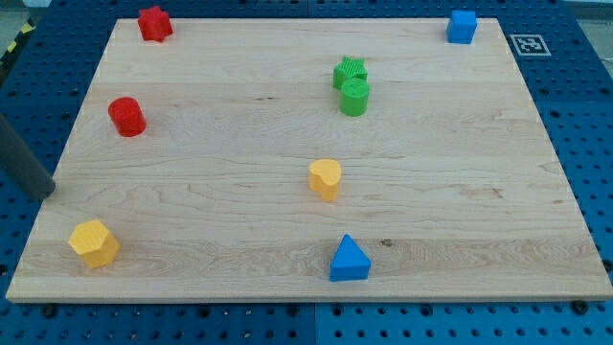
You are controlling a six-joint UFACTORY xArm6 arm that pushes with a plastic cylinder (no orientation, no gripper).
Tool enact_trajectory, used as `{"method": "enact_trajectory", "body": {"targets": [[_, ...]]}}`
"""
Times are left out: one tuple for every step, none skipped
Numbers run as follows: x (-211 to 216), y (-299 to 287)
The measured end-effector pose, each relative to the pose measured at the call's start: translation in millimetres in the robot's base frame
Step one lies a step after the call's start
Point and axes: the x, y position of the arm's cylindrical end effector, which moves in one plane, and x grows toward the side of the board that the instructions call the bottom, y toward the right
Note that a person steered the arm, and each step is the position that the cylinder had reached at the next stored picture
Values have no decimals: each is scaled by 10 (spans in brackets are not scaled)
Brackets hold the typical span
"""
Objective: Nudge the yellow hexagon up a bit
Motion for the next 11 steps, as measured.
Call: {"method": "enact_trajectory", "body": {"targets": [[429,1],[779,194],[939,587],[939,677],[939,677],[940,795],[940,874],[940,894],[928,960],[756,953],[747,588]]}}
